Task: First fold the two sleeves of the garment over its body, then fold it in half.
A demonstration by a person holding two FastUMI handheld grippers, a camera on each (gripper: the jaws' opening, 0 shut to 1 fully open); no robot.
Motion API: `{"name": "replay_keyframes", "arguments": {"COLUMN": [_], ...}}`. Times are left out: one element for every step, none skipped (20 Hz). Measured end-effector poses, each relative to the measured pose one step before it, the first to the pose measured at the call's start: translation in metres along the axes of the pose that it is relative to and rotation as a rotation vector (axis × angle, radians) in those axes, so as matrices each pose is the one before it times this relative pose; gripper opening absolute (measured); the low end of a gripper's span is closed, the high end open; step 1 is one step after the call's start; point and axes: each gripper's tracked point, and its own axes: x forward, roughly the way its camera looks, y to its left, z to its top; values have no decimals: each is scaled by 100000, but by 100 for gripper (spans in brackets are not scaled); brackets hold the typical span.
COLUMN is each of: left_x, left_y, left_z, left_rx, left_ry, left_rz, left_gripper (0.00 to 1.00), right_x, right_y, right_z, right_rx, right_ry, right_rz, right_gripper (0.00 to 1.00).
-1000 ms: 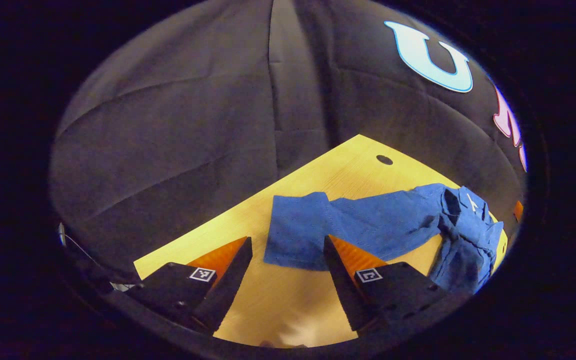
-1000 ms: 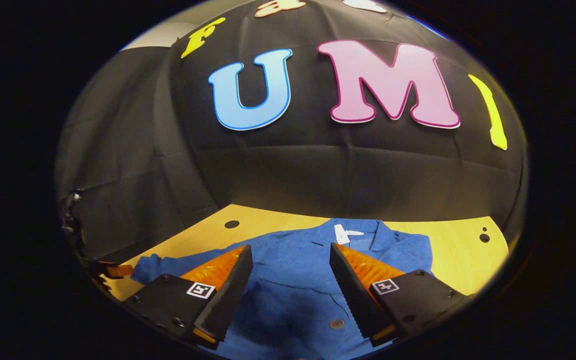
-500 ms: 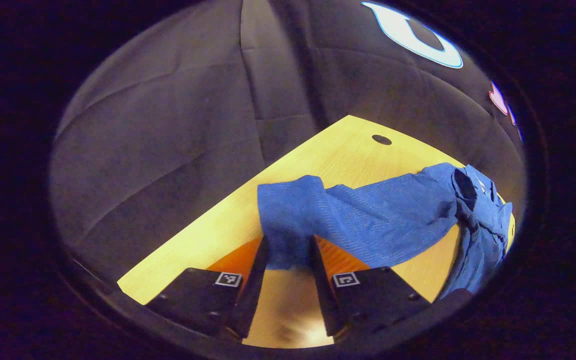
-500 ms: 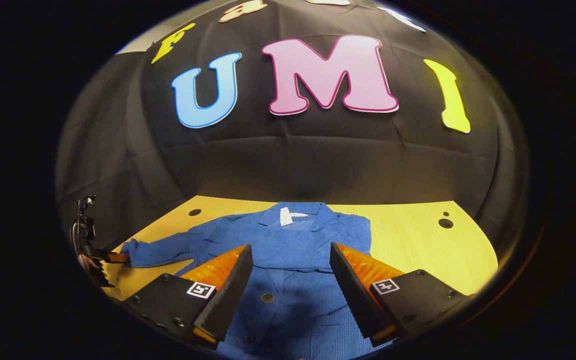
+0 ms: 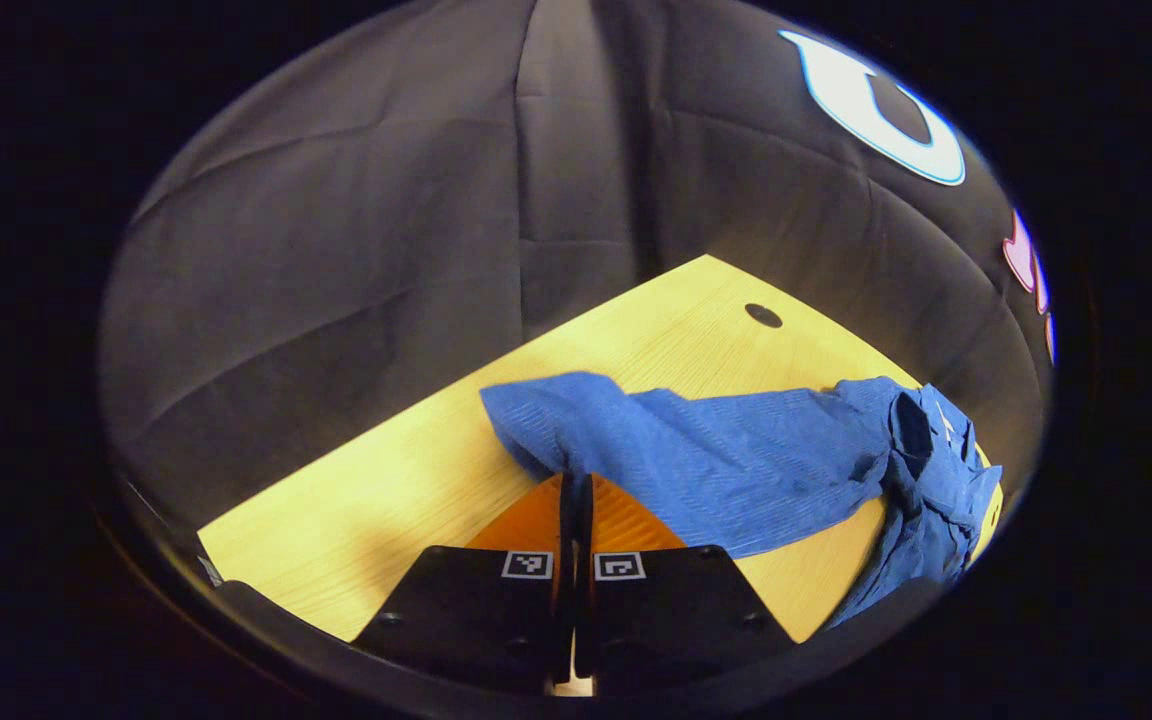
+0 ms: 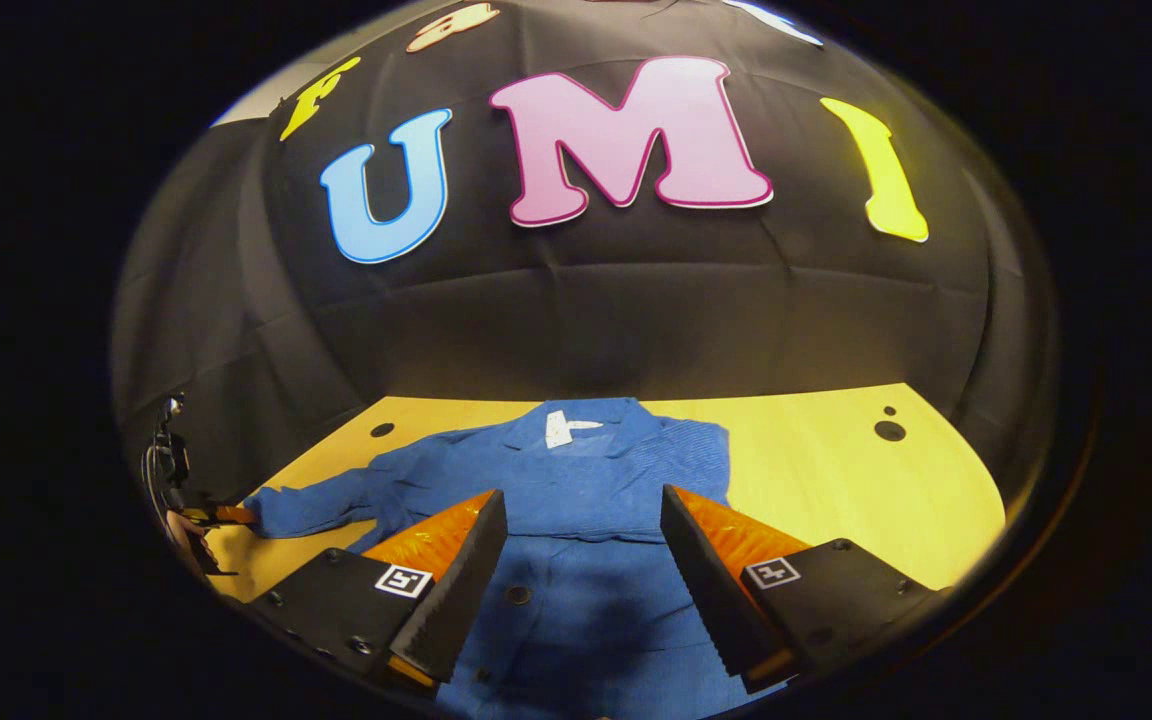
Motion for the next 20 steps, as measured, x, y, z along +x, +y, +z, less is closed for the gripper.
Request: {"name": "replay_keyframes", "arguments": {"left_x": [-784,-623,-453,-645,-435,-56,-103,235,404,683,667,1155,1217,897,919,1416,1112,1272,972,1114], "left_y": [-1629,-1905,-2274,-2357,-2595,-2797,-3003,-3237,-3407,-3414,-3242,-3167,-3208,-3321,-3127,-3152,-2302,-2518,-2298,-1642], "left_z": [1188,1102,1208,1488,1241,1161,1056,798,813,767,570,861,152,-367,-921,-764,-972,-1140,-1153,-1005], "left_rx": [1969,1232,1344,1910,1838,1846,1797,2550,2635,2538,2328,1165,-326,-307,280,1412,1403,1221,1256,1471], "left_ry": [-2819,-2370,-2762,-2994,-1700,-1993,-1884,-1726,-1489,-2000,-2624,-4146,-1174,935,1051,987,1424,2025,2034,1688], "left_rz": [-1514,-2969,-3409,-3897,-4269,-4611,-5147,-4564,-4295,-4812,-5387,-4696,-5231,-5279,-4637,-3945,-3693,-3708,-2274,-1349], "left_gripper": [0,0,0,0,0,0,0,0,0,0,0,0,0,0,0,0,0,0,0,0], "right_x": [-98,-73,-83,-94,-108,-178,-249,-226,-358,-212,-343,-224,-278,-179,-235,-135,-292,-347,-378,-245], "right_y": [-830,-967,-753,-733,-709,-723,-828,-902,-866,-1050,-1207,-1303,-1202,-1177,-1105,-1056,-1045,-1088,-1005,-911], "right_z": [128,11,-140,-90,-35,-32,52,73,-11,60,-79,45,-25,-3,-30,-31,-187,-95,-276,-361], "right_rx": [-507,-99,555,895,1077,728,393,133,-66,-219,-71,378,956,1122,1108,777,381,291,404,179], "right_ry": [-507,68,469,448,235,136,-92,-203,-135,62,143,129,108,12,76,284,231,45,124,1187], "right_rz": [-1793,-1815,-1325,-1178,-1304,-1289,-1435,-1529,-1688,-1731,-1855,-1830,-1520,-1456,-1433,-1203,-1504,-1822,-1319,-1277], "right_gripper": [98,98,98,98,98,98,98,98,98,98,98,98,98,98,98,98,98,98,98,98]}}
